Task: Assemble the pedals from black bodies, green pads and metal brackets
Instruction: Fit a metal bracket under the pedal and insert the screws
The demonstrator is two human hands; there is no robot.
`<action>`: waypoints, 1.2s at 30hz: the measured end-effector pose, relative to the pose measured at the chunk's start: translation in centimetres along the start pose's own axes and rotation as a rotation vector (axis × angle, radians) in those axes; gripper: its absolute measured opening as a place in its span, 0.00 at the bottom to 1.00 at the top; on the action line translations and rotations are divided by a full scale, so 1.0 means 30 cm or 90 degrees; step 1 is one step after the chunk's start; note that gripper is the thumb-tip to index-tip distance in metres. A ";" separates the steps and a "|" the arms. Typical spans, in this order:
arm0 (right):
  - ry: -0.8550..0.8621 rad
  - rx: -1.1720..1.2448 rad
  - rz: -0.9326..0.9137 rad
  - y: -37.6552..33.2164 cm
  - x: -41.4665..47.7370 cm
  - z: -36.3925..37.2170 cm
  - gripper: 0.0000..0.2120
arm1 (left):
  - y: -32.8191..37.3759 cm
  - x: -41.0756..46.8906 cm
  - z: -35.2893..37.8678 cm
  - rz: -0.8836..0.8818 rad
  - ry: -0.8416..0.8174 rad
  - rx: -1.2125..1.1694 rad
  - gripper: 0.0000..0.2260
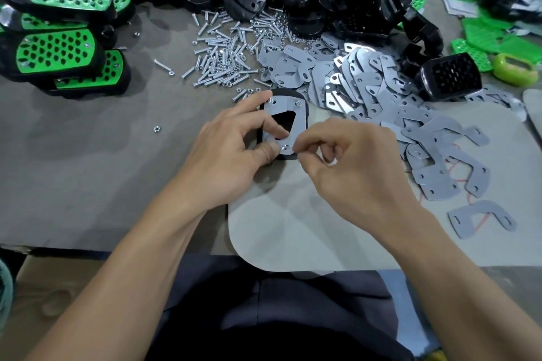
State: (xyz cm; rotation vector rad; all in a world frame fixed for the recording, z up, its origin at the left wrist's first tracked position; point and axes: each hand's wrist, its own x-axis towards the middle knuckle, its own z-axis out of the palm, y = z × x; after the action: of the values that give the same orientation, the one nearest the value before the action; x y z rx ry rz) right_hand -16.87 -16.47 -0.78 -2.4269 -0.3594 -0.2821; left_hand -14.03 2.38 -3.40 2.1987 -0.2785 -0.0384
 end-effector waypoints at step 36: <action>-0.104 -0.155 -0.015 0.029 -0.071 -0.002 0.07 | -0.009 0.051 -0.011 -0.007 0.019 0.011 0.12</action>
State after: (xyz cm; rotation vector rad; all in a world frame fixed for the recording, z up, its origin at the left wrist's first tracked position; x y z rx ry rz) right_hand -18.59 -17.53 -1.85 -2.6961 -0.4488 -0.1452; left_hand -12.45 2.46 -3.30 2.2155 -0.2506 -0.0102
